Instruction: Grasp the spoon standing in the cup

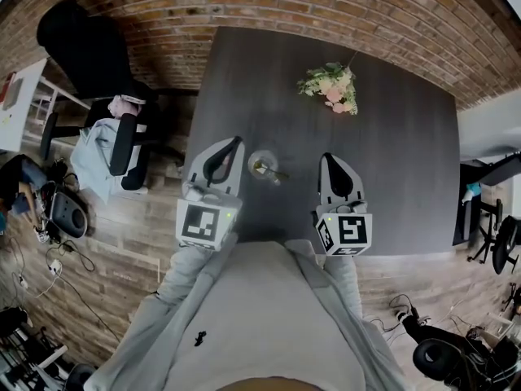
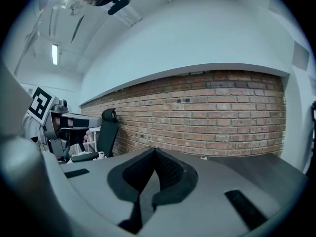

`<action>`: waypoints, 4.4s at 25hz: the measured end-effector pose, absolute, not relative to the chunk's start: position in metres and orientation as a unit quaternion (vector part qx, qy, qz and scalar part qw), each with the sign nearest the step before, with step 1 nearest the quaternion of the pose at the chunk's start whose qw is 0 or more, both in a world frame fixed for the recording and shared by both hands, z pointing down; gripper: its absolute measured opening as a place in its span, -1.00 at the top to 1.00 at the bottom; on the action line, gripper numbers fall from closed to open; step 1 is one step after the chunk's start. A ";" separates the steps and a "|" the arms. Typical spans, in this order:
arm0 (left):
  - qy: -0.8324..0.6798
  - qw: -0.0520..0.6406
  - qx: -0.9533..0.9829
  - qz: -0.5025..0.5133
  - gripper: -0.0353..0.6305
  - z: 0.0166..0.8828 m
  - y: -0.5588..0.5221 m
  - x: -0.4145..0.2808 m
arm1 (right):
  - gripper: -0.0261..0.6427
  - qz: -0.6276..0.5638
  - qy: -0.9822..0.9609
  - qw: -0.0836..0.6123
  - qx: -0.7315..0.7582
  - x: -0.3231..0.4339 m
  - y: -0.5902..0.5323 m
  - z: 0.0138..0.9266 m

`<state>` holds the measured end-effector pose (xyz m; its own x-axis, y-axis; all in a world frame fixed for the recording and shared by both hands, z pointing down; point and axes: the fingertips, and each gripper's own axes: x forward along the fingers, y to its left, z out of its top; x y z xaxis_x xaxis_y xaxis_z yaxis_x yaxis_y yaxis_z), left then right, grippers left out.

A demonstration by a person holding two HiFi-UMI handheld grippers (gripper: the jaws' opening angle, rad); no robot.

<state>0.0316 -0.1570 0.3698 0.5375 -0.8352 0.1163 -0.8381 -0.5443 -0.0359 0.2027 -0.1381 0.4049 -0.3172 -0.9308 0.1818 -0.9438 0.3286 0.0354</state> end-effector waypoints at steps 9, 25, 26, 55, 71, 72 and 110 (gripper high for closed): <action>-0.470 0.017 0.881 0.056 0.84 0.371 -0.156 0.021 | 0.88 0.031 -0.810 0.096 0.578 0.188 -0.138 0.405; -0.452 0.011 0.890 0.060 0.84 0.382 -0.155 0.015 | 0.88 0.044 -0.818 0.138 0.557 0.166 -0.129 0.429; -0.455 0.019 0.888 0.061 0.84 0.383 -0.154 0.014 | 0.88 0.046 -0.819 0.141 0.554 0.165 -0.128 0.432; -0.449 0.036 0.890 0.070 0.84 0.394 -0.153 0.020 | 0.51 0.155 -0.847 0.147 0.487 0.136 -0.111 0.500; -0.463 0.047 0.882 0.079 0.84 0.402 -0.149 0.015 | 0.48 0.190 -0.851 0.154 0.465 0.124 -0.114 0.538; -0.463 0.048 0.881 0.080 0.84 0.403 -0.148 0.015 | 0.48 0.191 -0.851 0.153 0.464 0.123 -0.115 0.539; -0.470 0.038 0.878 0.081 0.84 0.404 -0.148 0.005 | 0.79 0.206 -0.837 0.140 0.488 0.124 -0.127 0.552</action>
<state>0.0053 -0.1479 0.4036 0.5452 -0.8193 0.1775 -0.8315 -0.5554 -0.0095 0.1238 -0.1272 0.5524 -0.4853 -0.7588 0.4344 -0.8737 0.4399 -0.2078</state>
